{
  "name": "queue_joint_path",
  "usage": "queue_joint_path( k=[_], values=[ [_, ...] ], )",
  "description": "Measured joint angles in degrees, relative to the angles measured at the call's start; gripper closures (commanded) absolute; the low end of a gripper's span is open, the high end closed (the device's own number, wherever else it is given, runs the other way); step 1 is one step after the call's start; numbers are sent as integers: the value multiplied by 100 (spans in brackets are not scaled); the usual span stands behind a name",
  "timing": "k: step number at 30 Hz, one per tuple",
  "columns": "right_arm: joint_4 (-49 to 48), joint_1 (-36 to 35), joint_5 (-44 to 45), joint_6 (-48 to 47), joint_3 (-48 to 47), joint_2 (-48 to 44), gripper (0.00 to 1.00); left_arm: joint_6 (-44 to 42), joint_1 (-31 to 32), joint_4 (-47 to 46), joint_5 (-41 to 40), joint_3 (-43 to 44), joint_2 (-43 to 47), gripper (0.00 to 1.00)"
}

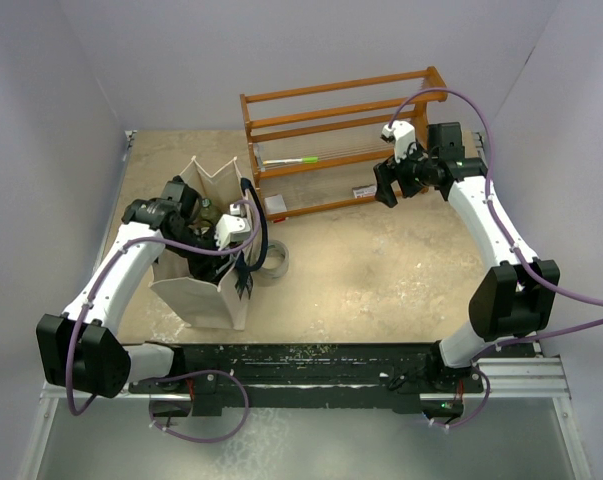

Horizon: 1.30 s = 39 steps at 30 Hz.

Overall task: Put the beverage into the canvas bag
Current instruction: Place the drink in the canvas bag.

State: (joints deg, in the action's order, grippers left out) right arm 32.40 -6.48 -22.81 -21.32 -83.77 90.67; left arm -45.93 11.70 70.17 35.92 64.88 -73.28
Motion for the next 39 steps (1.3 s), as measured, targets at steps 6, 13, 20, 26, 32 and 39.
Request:
queue_joint_path(
  k=[6,13,20,26,32,39],
  values=[
    [4,0,90,-39,85,0,11,-190,2,-94,24,-188,44,87],
    [2,0,111,-81,85,0,11,-472,20,-114,122,-304,66,84],
    [2,0,133,-118,87,0,11,-638,50,-166,162,-437,68,81],
    [2,0,186,-125,87,0,11,-713,85,-365,168,-610,81,75],
    [0,0,238,-142,94,0,11,-702,116,-501,111,-686,81,69],
    [-2,0,240,-144,162,2,11,-656,120,-660,101,-828,81,57]
  ],
)
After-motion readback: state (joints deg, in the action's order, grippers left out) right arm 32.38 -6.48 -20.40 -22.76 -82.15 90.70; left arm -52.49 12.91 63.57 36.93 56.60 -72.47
